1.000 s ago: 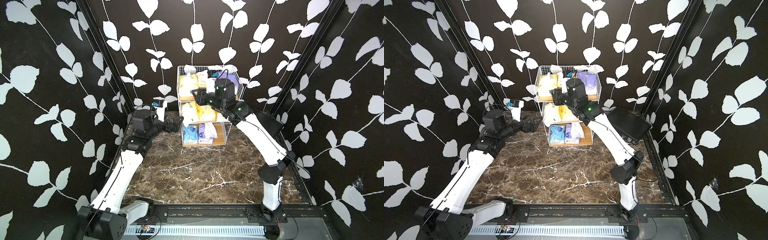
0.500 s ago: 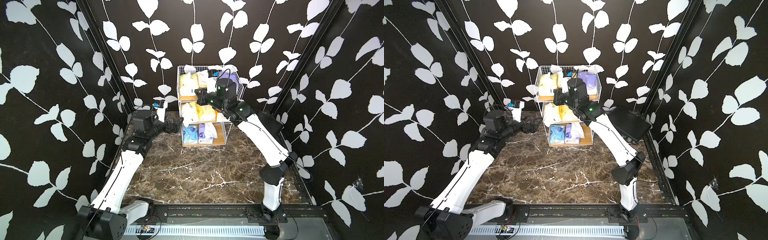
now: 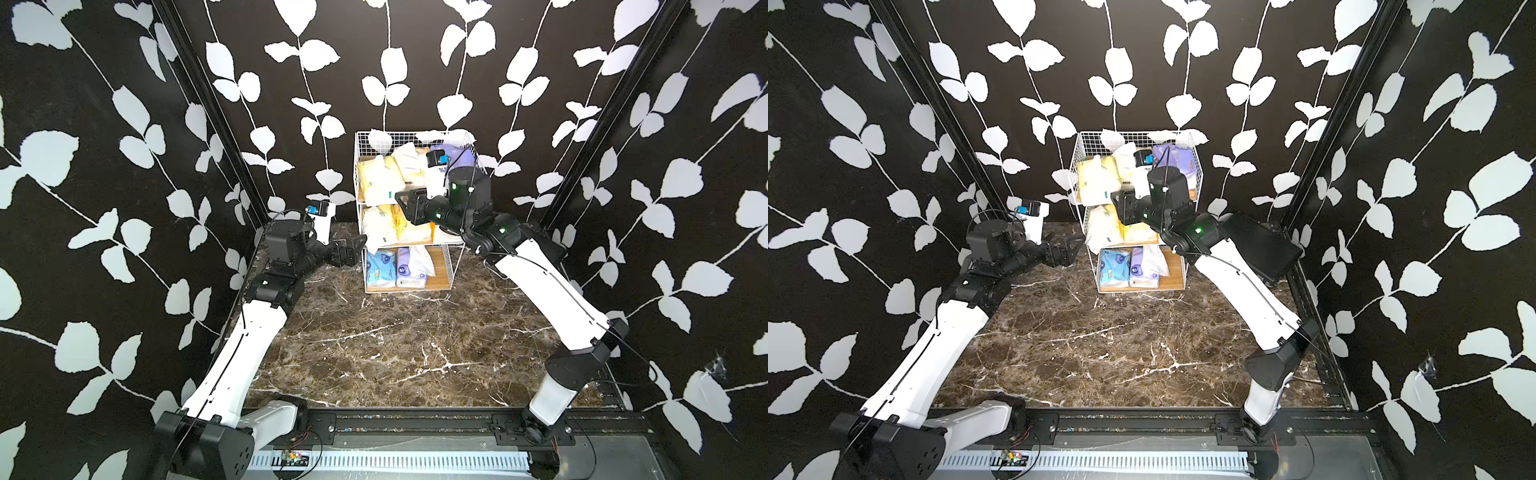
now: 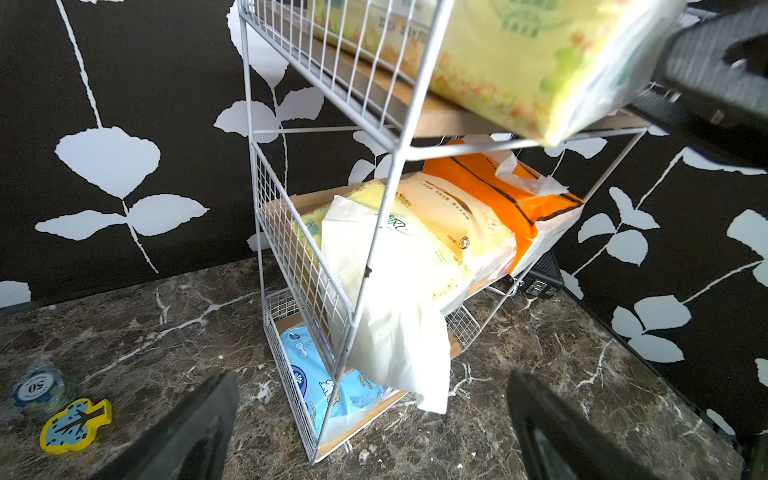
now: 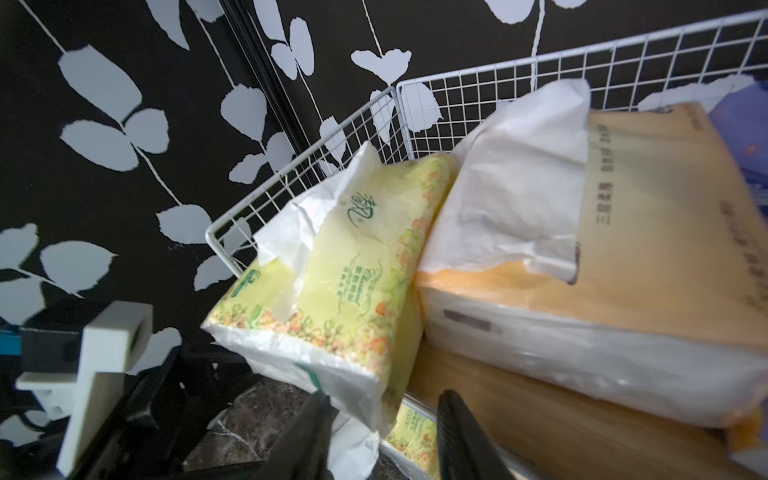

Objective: Remove the tissue boxes from the shelf
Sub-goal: Pick up a box of tissues from the shelf.

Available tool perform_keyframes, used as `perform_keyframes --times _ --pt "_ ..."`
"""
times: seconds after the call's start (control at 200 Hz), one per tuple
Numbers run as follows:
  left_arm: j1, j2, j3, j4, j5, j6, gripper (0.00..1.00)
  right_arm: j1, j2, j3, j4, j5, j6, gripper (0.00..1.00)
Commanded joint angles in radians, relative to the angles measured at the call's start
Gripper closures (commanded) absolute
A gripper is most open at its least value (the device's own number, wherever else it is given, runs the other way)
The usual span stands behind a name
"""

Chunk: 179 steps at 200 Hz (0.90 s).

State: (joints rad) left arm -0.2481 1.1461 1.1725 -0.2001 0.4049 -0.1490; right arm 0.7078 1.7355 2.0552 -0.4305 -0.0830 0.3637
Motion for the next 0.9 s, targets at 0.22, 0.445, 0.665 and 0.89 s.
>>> perform_keyframes --times 0.22,0.445,0.665,0.89 --pt "0.000 -0.015 -0.007 0.008 0.021 0.003 0.01 -0.013 -0.031 -0.047 0.145 -0.131 0.012 0.43" --pt "0.000 -0.022 -0.008 0.009 0.025 0.003 0.01 -0.013 0.000 -0.023 0.171 -0.166 0.012 0.42" --pt "0.000 -0.031 -0.011 0.010 0.023 0.005 0.01 -0.013 0.056 0.032 0.165 -0.155 -0.007 0.45" --pt "0.000 -0.038 -0.013 0.007 0.017 0.011 0.01 -0.013 0.063 0.037 0.182 -0.147 -0.020 0.74"
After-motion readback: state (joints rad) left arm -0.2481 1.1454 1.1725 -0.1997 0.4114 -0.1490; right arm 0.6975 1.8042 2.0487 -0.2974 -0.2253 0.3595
